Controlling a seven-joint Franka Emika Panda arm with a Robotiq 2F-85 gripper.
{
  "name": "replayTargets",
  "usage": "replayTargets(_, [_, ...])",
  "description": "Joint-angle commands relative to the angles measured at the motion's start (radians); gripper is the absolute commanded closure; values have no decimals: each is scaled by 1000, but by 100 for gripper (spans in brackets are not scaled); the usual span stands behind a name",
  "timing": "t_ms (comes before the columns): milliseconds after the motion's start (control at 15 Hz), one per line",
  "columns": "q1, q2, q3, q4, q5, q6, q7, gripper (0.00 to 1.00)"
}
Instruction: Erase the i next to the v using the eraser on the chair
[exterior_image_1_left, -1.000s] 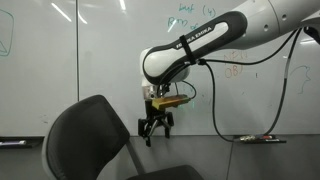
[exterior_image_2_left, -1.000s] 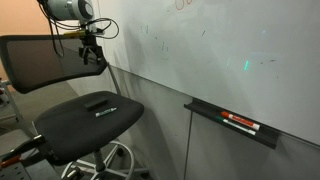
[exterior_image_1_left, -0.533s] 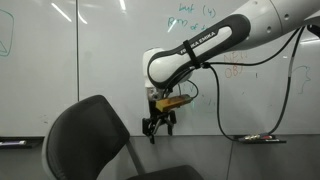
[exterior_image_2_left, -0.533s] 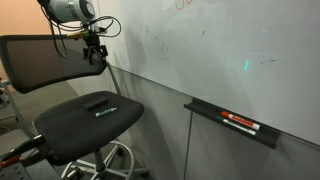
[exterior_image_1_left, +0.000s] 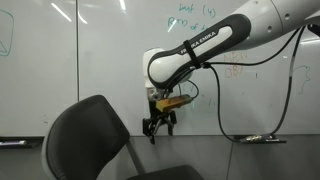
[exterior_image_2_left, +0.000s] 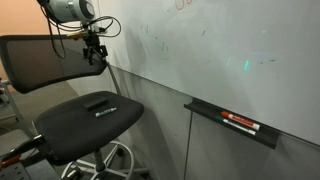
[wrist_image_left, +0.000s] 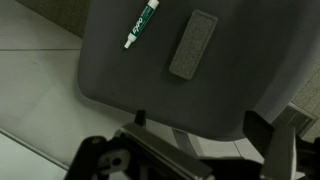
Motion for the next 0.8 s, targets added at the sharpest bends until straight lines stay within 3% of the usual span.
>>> replayTargets(0, [1, -9, 4, -6, 5, 17, -2, 0])
replayTargets(733, [-54, 8, -33, -132, 25, 236, 30, 0])
